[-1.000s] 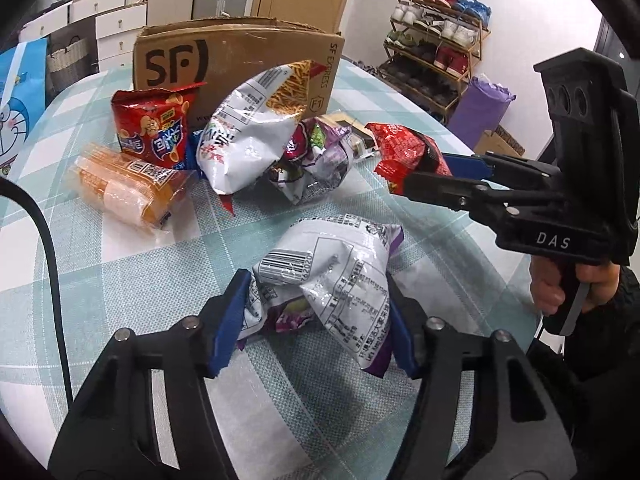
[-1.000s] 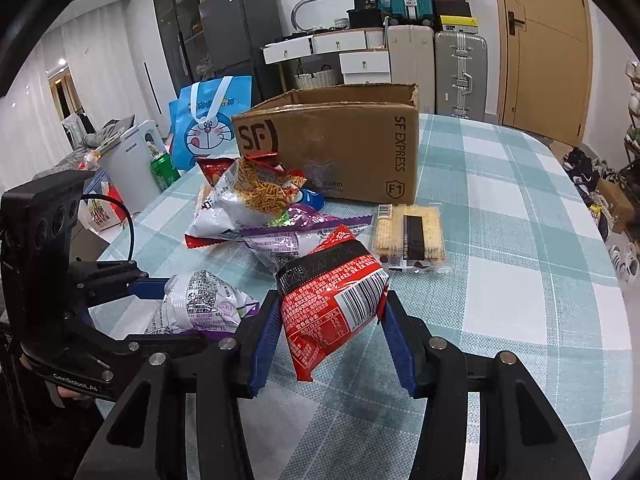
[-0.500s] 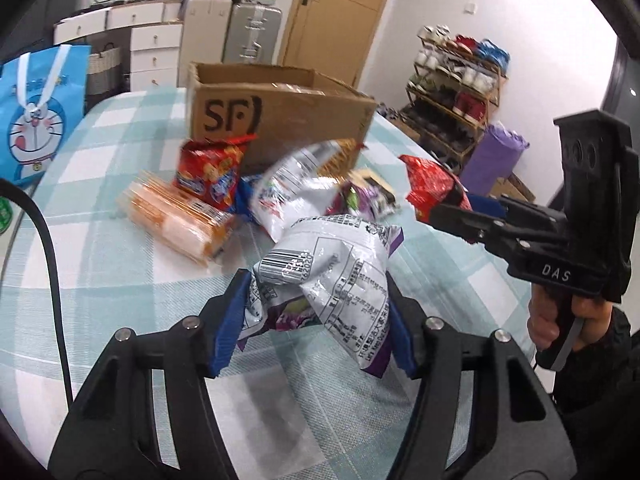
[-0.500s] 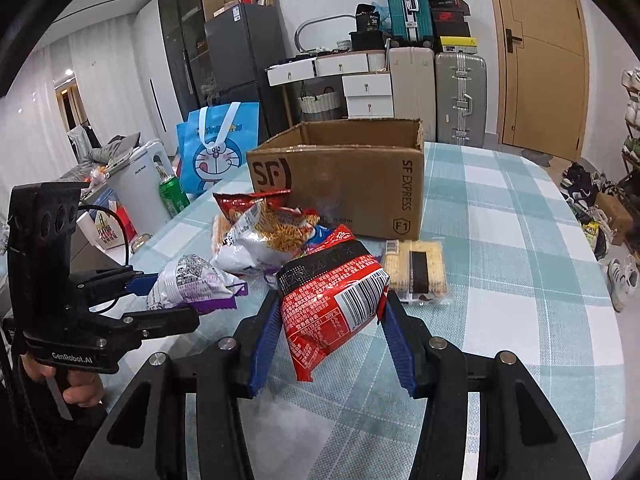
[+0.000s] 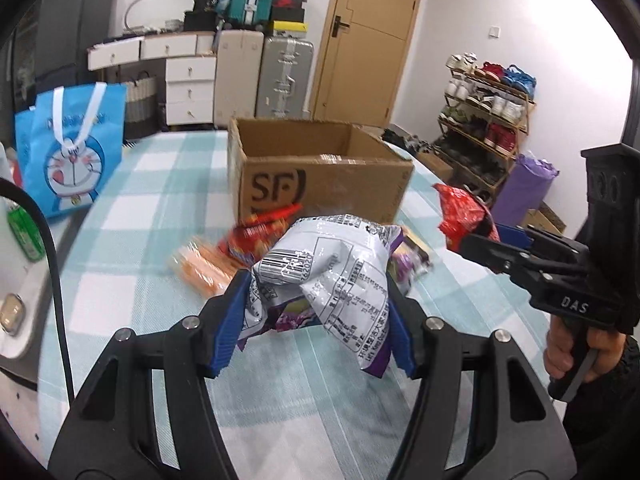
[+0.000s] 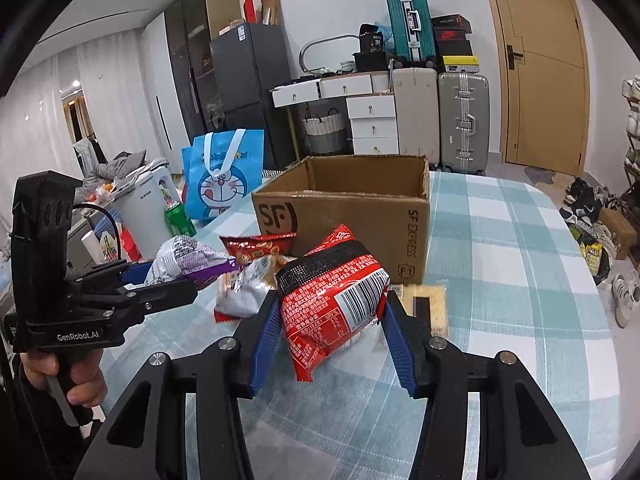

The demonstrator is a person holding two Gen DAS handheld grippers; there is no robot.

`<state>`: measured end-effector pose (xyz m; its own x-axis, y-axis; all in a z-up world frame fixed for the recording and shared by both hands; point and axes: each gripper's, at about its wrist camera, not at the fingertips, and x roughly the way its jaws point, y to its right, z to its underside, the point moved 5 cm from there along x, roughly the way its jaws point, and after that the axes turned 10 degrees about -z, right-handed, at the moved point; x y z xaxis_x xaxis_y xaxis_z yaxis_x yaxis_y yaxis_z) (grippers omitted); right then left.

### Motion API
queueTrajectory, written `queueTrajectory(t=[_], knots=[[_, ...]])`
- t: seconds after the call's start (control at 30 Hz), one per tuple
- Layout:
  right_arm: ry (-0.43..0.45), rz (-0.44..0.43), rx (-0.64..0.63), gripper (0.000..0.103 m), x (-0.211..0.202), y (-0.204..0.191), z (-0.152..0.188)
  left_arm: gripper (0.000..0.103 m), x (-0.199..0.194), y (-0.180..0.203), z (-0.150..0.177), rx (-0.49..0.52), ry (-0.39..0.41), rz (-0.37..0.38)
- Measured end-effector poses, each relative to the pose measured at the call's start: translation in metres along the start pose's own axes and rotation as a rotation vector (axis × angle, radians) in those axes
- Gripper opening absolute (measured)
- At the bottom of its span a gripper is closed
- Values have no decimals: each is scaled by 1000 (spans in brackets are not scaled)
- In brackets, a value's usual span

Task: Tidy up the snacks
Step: 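Lift both held bags and carry them over the cardboard box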

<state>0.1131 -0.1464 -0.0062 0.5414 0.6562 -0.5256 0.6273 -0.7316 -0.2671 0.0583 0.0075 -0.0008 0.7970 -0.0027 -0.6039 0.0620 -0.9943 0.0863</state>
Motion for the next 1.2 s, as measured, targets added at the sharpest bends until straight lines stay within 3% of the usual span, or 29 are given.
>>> queueTrajectory(t=[0.63, 1.2], knots=[[54, 0, 7, 50, 14, 7, -46, 60, 25, 6, -76, 6, 81, -68], [62, 32, 47, 50, 35, 32, -66, 60, 72, 7, -110, 0, 73, -89]])
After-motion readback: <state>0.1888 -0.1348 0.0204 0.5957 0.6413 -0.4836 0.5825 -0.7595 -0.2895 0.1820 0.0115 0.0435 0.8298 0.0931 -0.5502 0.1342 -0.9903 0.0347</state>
